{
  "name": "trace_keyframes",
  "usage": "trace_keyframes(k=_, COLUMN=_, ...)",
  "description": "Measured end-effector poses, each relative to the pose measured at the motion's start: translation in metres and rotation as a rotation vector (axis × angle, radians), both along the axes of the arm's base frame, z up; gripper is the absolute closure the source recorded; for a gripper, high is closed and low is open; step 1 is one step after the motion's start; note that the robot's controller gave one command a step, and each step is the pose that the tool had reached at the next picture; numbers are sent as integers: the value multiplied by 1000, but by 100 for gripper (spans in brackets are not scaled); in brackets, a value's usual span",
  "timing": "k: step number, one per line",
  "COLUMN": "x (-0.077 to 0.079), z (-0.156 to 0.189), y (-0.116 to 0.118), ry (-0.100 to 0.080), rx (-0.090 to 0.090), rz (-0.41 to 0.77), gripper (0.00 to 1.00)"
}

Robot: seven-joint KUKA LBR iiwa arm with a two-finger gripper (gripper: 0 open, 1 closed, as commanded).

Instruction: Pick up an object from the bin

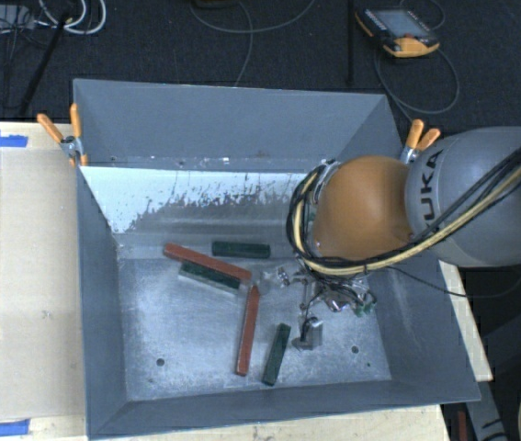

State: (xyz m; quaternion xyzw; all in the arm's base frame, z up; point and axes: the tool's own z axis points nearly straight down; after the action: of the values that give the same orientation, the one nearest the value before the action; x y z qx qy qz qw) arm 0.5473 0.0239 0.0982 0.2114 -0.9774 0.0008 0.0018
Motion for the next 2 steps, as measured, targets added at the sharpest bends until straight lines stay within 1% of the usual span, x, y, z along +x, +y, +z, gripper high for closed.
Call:
trace_keyframes(k=1, x=-45, z=-30, y=-43, ry=4, rx=2, rz=219, gripper=0)
trace_keyframes(k=2, x=-43, z=-29, y=-41, ry=-2, rx=4, rz=216, gripper=100)
